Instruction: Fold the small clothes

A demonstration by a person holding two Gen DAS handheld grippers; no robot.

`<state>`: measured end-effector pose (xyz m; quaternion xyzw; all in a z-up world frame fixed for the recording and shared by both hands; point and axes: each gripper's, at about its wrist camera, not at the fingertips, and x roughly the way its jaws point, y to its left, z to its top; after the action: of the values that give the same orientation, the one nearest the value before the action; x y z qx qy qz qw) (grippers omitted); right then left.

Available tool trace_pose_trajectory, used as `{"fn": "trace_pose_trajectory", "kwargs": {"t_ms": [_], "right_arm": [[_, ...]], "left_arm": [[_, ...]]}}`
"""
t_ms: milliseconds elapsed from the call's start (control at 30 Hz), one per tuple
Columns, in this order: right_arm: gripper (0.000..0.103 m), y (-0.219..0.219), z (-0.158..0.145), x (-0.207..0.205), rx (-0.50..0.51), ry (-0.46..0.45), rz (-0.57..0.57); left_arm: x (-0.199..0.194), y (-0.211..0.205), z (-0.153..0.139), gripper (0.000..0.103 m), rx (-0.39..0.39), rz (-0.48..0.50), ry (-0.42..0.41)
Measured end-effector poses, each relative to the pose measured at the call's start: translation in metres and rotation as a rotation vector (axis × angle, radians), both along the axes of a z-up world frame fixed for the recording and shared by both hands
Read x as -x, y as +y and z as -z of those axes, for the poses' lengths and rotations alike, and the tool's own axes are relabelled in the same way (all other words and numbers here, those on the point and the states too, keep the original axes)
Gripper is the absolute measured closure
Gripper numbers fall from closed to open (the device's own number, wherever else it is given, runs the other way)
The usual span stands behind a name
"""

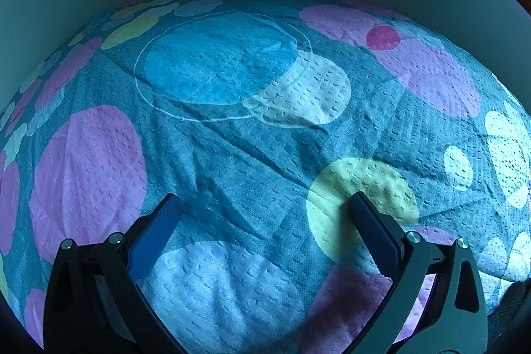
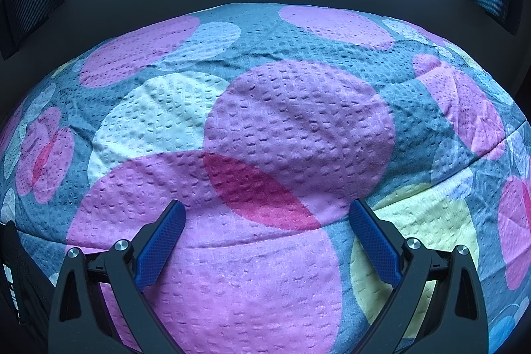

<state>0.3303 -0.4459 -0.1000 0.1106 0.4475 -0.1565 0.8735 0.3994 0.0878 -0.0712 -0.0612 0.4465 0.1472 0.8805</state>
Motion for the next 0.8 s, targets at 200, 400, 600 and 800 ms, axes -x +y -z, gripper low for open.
{"fn": "trace_pose_trajectory", "kwargs": {"t_ms": [200, 400, 600, 800], "right_arm": [[0.005, 0.0001, 0.0003, 0.0002, 0.001, 0.0, 0.0], [0.005, -0.0008, 0.0008, -0.0011, 0.0, 0.001, -0.001], [0.005, 0.0014, -0.0018, 0.0005, 0.001, 0.0, 0.0], [0.005, 0.003, -0.0021, 0.0031, 0.001, 0.0, 0.004]], "left_arm": [[0.0004, -0.0004, 0.0003, 0.002, -0.002, 0.0, -0.003], [0.0002, -0.0004, 0.0008, 0.002, 0.001, 0.0, 0.001], [0.0002, 0.0001, 0.0002, 0.002, 0.0, 0.0, -0.002], [0.0012, -0.0001, 0.0003, 0.002, 0.0, -0.001, -0.001]]}}
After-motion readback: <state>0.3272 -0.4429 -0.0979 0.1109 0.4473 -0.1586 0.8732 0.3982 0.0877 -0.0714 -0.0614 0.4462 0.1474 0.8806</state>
